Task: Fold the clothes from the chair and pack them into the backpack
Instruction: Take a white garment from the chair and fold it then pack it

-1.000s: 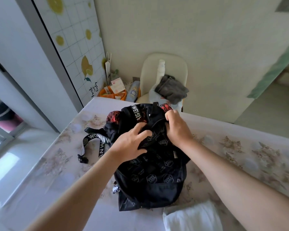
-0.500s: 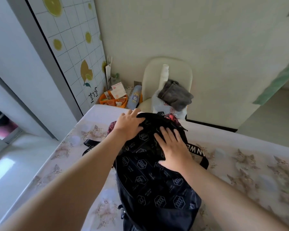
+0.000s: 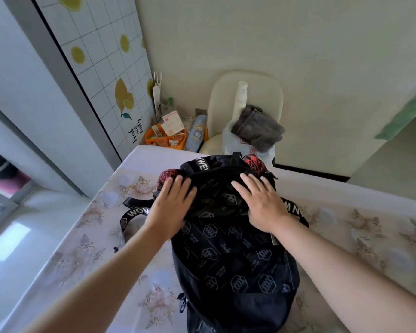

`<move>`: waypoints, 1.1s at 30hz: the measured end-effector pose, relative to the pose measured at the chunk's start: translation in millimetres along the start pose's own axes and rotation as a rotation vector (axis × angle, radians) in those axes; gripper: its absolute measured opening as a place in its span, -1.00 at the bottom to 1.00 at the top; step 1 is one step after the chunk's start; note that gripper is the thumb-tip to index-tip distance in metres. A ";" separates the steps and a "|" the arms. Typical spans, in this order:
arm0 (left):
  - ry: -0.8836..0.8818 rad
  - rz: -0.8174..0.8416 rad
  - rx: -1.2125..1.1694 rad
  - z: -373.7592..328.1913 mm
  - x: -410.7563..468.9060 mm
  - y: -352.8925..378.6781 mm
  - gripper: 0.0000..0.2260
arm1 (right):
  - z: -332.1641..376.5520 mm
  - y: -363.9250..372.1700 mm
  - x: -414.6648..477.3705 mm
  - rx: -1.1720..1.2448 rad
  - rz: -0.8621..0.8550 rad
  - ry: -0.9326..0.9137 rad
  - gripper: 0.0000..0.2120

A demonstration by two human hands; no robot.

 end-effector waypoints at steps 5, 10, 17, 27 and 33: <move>-0.056 0.058 -0.048 34.8 28.5 -7.1 -0.22 | 19.0 24.1 -17.4 -0.078 -0.234 -0.082 -0.27; 0.046 -0.010 -0.190 48.6 19.1 -5.2 -0.50 | 10.8 35.1 -15.9 -0.187 0.082 0.075 0.06; -0.040 0.034 -0.578 55.3 -0.7 -11.8 -0.71 | -14.5 -16.5 -10.9 0.243 -0.082 0.095 -0.33; -0.246 0.126 -0.592 10.3 6.9 -7.5 -0.72 | -23.3 0.5 -15.9 0.045 0.115 -0.013 -0.22; -0.139 -0.043 -0.705 10.4 11.8 17.9 -0.53 | -8.8 28.5 -14.6 0.047 0.049 -0.016 -0.25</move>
Point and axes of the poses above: each hand's wrist, its own x-axis towards the middle knuckle, its own y-axis out of the palm, z = x × y, the point moved 2 cm from there along x, towards the middle knuckle, and after that the axes turned 4 degrees about x, right-handed, at the moved point
